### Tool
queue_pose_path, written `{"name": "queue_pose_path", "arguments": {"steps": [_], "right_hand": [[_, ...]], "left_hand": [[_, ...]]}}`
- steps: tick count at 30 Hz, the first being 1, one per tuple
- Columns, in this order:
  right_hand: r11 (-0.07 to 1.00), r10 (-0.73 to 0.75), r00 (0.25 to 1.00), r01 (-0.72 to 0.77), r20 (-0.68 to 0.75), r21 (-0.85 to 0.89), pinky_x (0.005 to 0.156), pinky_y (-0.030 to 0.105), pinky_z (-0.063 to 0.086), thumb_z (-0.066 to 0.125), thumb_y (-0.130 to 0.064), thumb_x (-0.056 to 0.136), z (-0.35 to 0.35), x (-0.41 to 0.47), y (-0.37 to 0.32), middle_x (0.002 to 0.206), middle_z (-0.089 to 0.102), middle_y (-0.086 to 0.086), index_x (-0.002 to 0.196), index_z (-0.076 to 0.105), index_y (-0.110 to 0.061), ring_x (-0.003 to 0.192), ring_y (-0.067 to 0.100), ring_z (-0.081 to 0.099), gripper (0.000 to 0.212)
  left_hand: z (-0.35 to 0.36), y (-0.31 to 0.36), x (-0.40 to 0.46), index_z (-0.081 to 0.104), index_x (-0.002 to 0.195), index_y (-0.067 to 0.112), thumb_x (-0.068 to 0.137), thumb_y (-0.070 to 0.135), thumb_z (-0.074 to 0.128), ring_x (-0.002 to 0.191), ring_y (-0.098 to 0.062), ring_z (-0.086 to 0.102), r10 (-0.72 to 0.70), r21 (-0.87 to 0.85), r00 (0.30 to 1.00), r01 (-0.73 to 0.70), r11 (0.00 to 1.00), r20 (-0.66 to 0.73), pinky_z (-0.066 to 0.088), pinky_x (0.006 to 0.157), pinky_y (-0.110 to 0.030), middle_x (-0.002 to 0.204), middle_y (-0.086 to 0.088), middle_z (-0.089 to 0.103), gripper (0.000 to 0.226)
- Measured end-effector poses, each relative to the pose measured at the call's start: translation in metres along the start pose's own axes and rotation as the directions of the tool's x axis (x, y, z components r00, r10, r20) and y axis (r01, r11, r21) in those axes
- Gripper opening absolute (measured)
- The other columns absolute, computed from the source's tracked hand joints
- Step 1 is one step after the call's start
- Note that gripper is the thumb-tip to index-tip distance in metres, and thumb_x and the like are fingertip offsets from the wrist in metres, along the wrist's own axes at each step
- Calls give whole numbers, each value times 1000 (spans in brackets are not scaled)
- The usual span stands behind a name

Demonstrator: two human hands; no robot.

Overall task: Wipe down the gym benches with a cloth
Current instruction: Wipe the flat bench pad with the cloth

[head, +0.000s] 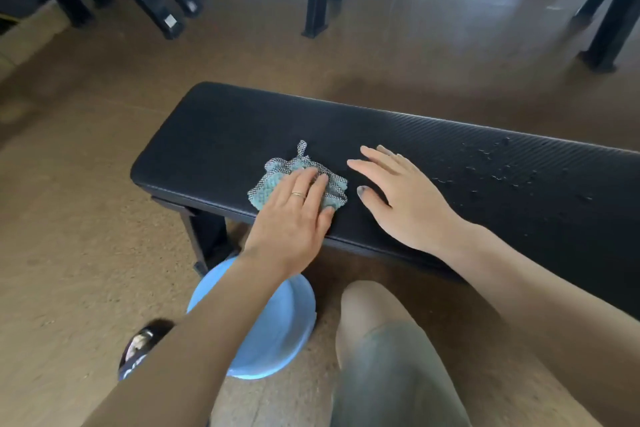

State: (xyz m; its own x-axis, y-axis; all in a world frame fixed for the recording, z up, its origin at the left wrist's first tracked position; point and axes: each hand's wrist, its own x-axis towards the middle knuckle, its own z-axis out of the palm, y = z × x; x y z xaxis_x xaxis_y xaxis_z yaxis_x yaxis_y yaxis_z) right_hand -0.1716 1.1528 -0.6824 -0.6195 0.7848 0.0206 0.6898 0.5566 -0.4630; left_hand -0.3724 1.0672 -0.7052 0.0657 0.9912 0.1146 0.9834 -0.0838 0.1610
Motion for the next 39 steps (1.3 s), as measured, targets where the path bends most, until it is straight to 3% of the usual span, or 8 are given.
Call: {"name": "queue_pose_path", "arguments": {"steps": [2, 5, 12, 19, 23, 29, 32, 39], "right_hand": [[984, 66, 997, -59, 33, -168, 129, 37, 7, 31, -40, 110, 14, -7, 13, 170, 21, 1, 162, 27, -24, 159, 21, 12, 55], [952, 46, 999, -47, -13, -302, 128, 44, 17, 16, -45, 108, 28, -13, 18, 169, 25, 7, 162, 28, -13, 157, 26, 20, 64], [944, 13, 998, -31, -55, -330, 128, 44, 20, 16, -44, 108, 32, -10, 22, 168, 27, 8, 161, 30, -13, 156, 26, 24, 64], [952, 16, 994, -47, -105, -301, 127, 40, 21, 17, -37, 107, 30, -9, 23, 168, 29, 4, 160, 33, -15, 157, 20, 22, 60], [964, 49, 974, -104, -223, -244, 126, 43, 27, 30, -28, 108, 33, -16, 23, 161, 41, 9, 153, 47, -12, 152, 25, 33, 50], [933, 140, 915, -250, -378, -259, 121, 47, 33, 34, -28, 103, 36, -22, 15, 150, 55, 11, 142, 59, -11, 143, 29, 47, 49], [930, 166, 903, -276, -396, -241, 120, 44, 34, 42, -27, 103, 35, -19, 14, 147, 58, 9, 139, 61, -13, 141, 27, 49, 43], [924, 159, 884, -290, -440, -249, 117, 43, 38, 43, -27, 101, 35, -15, 12, 142, 62, 7, 133, 66, -13, 136, 24, 54, 42]], "left_hand": [[9, 2, 2, 48, 150, 2, 108, 37, 32, 142, -37, 44, -44, 80, 998, 40, 996, 48, 33, 120, -50, 153, -16, 48, 57], [10, 2, 0, 36, 159, 9, 108, 42, 20, 153, -29, 29, -85, 118, 994, 76, 990, 75, 20, 127, -43, 165, -9, 35, 63], [6, 7, 23, 24, 163, 17, 104, 45, 5, 157, -20, 16, -165, 92, 979, 154, 984, 118, 2, 129, -34, 170, -1, 23, 68], [9, 6, 86, 8, 165, 23, 111, 37, 15, 159, -14, -3, -232, 22, 956, 232, 972, 179, -7, 128, -33, 173, 4, 4, 56], [7, 20, 48, 3, 165, 20, 108, 41, 7, 159, -16, -5, -149, 41, 965, 143, 989, 214, -9, 128, -33, 173, 2, -1, 61], [6, 19, -9, 22, 164, 20, 107, 42, 12, 158, -21, 15, 75, 66, 974, -91, 994, 213, 2, 129, -37, 171, 0, 20, 62], [4, 10, 18, 15, 164, 28, 103, 45, 3, 159, -16, 7, 119, 29, 969, -128, 991, 216, -4, 127, -34, 172, 6, 13, 65], [13, 11, 94, 10, 165, 31, 111, 40, 16, 159, -12, -1, 78, -28, 972, -73, 997, 221, -5, 128, -35, 173, 8, 5, 55]]}}
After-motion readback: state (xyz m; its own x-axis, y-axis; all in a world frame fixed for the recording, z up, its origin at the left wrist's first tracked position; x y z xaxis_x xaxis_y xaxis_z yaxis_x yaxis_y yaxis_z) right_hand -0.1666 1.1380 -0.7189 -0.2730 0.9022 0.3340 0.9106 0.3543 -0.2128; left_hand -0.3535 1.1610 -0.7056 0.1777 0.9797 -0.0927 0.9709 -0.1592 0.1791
